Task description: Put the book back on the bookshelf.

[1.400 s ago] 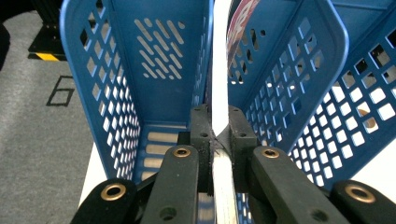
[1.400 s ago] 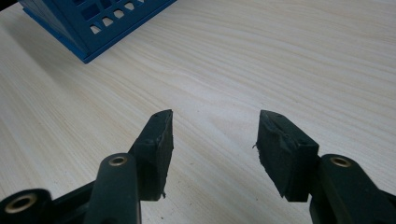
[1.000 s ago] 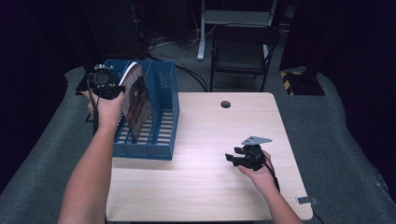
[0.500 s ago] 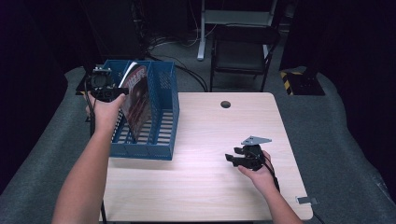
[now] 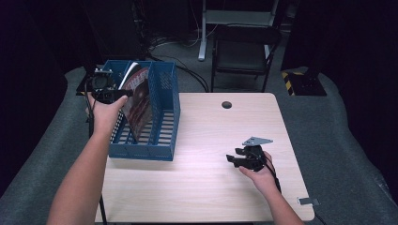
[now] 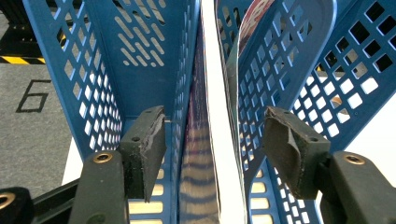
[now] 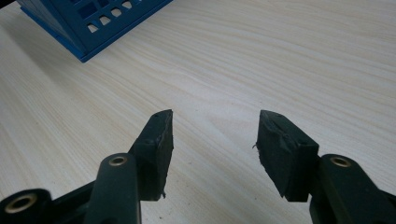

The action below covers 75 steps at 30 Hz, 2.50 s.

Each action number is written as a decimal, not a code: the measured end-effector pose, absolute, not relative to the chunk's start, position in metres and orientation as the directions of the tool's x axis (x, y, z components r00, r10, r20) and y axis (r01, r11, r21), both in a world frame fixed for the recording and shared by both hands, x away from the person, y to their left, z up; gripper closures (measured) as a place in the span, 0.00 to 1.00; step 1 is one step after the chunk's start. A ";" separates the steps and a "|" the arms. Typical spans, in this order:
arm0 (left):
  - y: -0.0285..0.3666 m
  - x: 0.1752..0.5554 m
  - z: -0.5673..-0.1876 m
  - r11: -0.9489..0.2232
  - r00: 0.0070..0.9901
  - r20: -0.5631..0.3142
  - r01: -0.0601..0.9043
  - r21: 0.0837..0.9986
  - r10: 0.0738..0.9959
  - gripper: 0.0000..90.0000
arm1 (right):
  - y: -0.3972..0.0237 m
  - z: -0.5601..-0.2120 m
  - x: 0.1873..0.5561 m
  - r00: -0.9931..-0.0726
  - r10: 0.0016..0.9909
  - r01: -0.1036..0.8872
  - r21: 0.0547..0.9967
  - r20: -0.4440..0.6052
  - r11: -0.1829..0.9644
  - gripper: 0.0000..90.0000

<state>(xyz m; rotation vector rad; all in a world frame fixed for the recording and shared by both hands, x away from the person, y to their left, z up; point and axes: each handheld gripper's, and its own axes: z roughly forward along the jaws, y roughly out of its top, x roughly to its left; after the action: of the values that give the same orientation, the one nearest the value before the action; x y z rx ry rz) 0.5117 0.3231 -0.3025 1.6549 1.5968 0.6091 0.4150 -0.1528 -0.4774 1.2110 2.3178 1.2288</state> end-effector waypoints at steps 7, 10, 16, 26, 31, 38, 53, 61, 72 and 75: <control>0.326 0.510 -0.298 0.047 0.114 -0.148 0.618 0.785 0.982 0.43 | -0.152 -0.478 0.415 -0.619 0.770 0.562 0.773 0.156 0.295 0.51; 0.326 0.509 -0.297 0.046 0.117 -0.151 0.622 0.781 0.982 0.43 | -0.152 -0.478 0.415 -0.618 0.770 0.564 0.773 0.161 0.290 0.51; 0.324 0.505 -0.292 0.037 0.130 -0.150 0.623 0.781 0.980 0.42 | -0.152 -0.478 0.415 -0.621 0.769 0.561 0.772 0.153 0.299 0.51; 0.326 0.499 -0.282 0.016 0.141 -0.132 0.622 0.783 0.981 0.42 | -0.152 -0.478 0.415 -0.615 0.772 0.564 0.773 0.159 0.290 0.51; 0.329 0.492 -0.272 0.012 0.147 -0.128 0.609 0.793 0.981 0.42 | -0.152 -0.478 0.416 -0.618 0.770 0.559 0.776 0.155 0.292 0.51; 0.327 0.480 -0.259 -0.026 0.187 -0.112 0.610 0.792 0.976 0.42 | -0.152 -0.478 0.416 -0.614 0.774 0.560 0.776 0.154 0.290 0.50; 0.313 0.443 -0.245 -0.128 0.331 -0.100 0.601 0.789 0.938 0.42 | -0.150 -0.478 0.417 -0.618 0.771 0.558 0.776 0.153 0.293 0.49; 0.297 0.423 -0.247 -0.187 0.433 -0.115 0.594 0.782 0.894 0.42 | -0.150 -0.478 0.417 -0.623 0.768 0.557 0.776 0.152 0.298 0.49; 0.272 0.405 -0.263 -0.277 0.545 -0.108 0.575 0.770 0.831 0.42 | -0.150 -0.478 0.417 -0.622 0.768 0.557 0.774 0.150 0.300 0.49; 0.268 0.400 -0.270 -0.289 0.563 -0.108 0.569 0.770 0.819 0.42 | -0.150 -0.478 0.417 -0.622 0.768 0.557 0.774 0.150 0.300 0.49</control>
<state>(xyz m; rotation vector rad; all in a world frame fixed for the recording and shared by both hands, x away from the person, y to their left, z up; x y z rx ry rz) 0.4004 0.2683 -0.2696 1.9904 1.1140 0.3944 0.4167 -0.1500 -0.4777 1.2124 2.3195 1.2257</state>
